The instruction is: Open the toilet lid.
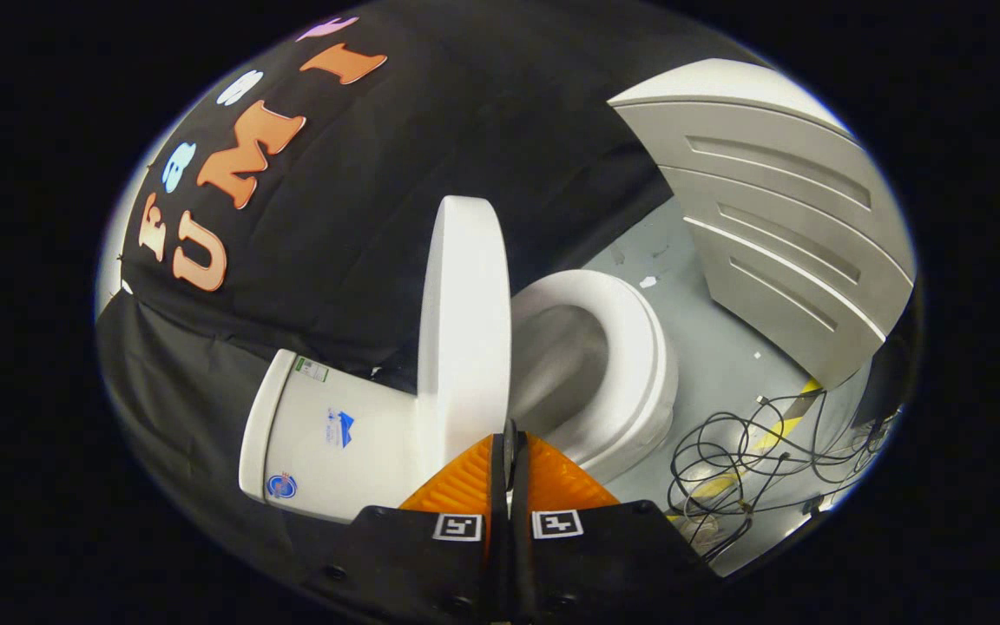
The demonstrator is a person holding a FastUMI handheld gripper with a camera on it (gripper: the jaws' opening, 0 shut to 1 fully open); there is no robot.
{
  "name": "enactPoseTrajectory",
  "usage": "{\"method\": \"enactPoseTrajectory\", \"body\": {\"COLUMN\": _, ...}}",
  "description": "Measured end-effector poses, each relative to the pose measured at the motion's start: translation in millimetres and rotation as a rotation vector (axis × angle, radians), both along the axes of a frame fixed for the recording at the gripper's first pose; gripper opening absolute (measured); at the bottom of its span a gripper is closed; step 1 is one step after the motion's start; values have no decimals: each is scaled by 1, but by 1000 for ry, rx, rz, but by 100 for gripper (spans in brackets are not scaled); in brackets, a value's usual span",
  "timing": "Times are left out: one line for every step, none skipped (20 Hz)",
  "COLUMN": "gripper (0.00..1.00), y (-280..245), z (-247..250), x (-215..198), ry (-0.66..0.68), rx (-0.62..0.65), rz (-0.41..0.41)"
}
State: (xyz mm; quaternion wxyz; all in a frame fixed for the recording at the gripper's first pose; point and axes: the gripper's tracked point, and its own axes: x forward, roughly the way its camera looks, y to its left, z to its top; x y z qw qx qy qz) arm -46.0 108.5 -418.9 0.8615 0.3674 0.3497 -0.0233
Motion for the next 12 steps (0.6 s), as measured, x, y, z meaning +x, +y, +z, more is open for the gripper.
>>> {"method": "enactPoseTrajectory", "body": {"gripper": 8, "y": 6, "z": 8, "x": 1, "ry": -10, "rx": -27, "rz": 20}}
{"method": "enactPoseTrajectory", "body": {"gripper": 8, "y": 11, "z": 15, "x": 1, "ry": -15, "rx": -59, "rz": 38}}
{"method": "enactPoseTrajectory", "body": {"gripper": 8, "y": 17, "z": 21, "x": 1, "ry": -15, "rx": -89, "rz": 51}}
{"method": "enactPoseTrajectory", "body": {"gripper": 8, "y": 22, "z": 27, "x": 1, "ry": -14, "rx": -105, "rz": 57}}
{"method": "enactPoseTrajectory", "body": {"gripper": 7, "y": 29, "z": 34, "x": 2, "ry": -18, "rx": -110, "rz": 62}}
{"method": "enactPoseTrajectory", "body": {"gripper": 8, "y": 34, "z": 40, "x": 2, "ry": -24, "rx": -111, "rz": 66}}
{"method": "enactPoseTrajectory", "body": {"gripper": 8, "y": 40, "z": 46, "x": 3, "ry": -28, "rx": -109, "rz": 70}}
{"method": "enactPoseTrajectory", "body": {"gripper": 8, "y": 46, "z": 51, "x": 4, "ry": -31, "rx": -111, "rz": 74}}
{"method": "enactPoseTrajectory", "body": {"gripper": 7, "y": 50, "z": 56, "x": 4, "ry": -35, "rx": -120, "rz": 80}}
{"method": "enactPoseTrajectory", "body": {"gripper": 7, "y": 55, "z": 59, "x": 4, "ry": -36, "rx": -137, "rz": 90}}
{"method": "enactPoseTrajectory", "body": {"gripper": 7, "y": 59, "z": 64, "x": 5, "ry": -38, "rx": -159, "rz": 102}}
{"method": "enactPoseTrajectory", "body": {"gripper": 7, "y": 65, "z": 68, "x": 6, "ry": -41, "rx": -180, "rz": 115}}
